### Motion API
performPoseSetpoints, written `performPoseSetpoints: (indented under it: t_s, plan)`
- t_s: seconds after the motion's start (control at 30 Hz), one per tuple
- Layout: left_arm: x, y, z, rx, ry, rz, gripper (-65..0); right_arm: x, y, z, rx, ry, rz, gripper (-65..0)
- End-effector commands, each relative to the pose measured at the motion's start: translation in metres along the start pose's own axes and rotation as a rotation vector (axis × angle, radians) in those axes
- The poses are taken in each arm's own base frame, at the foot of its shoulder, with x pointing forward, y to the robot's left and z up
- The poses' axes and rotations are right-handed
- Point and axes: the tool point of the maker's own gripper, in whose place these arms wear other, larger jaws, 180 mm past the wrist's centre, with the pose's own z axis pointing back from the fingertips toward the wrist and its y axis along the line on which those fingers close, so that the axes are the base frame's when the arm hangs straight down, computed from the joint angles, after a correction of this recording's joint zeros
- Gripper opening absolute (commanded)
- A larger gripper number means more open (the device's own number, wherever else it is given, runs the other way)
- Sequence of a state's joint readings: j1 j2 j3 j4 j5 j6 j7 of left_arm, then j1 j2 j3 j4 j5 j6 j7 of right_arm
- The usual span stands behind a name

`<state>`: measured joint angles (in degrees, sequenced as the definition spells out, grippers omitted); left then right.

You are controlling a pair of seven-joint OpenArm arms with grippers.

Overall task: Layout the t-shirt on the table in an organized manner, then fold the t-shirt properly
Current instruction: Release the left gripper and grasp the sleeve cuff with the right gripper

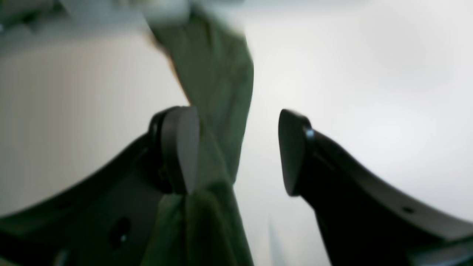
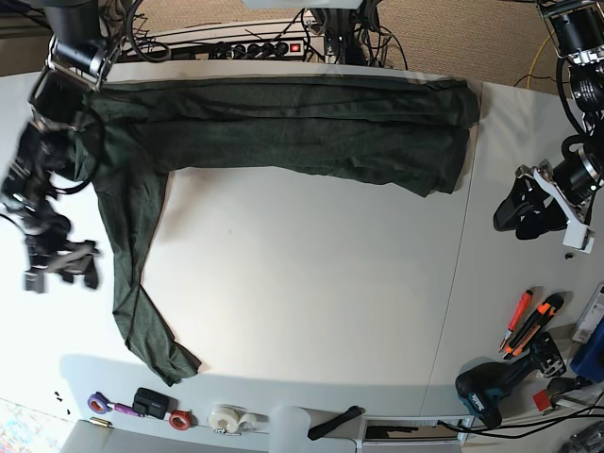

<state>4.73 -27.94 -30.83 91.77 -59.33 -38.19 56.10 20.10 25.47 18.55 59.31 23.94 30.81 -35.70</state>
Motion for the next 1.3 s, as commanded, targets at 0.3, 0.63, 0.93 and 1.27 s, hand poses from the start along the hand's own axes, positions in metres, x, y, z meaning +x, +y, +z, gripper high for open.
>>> performPoseSetpoints:
  t_s: [0.3, 0.63, 0.93, 1.27]
  plan:
    - [0.019, 0.001, 0.005, 0.002, -0.051, -0.03, -30.5, 0.007, 0.046, -0.052, 0.021, 0.025, 0.02, -31.5]
    - [0.019, 0.002, 0.005, 0.003, -0.05, -0.031, -31.5, -0.006, 0.021, -0.055, -0.181, 0.102, 0.083, -31.5]
    - [0.019, 0.002, 0.005, 0.003, -0.05, -0.031, -32.0, -0.006, 0.024, -0.055, -0.167, 0.104, 0.091, -45.1]
    - [0.017, 0.002, 0.005, 0.003, -0.046, -0.029, -33.8, -0.002, 0.036, -0.049, -0.105, 0.123, 0.151, -65.0]
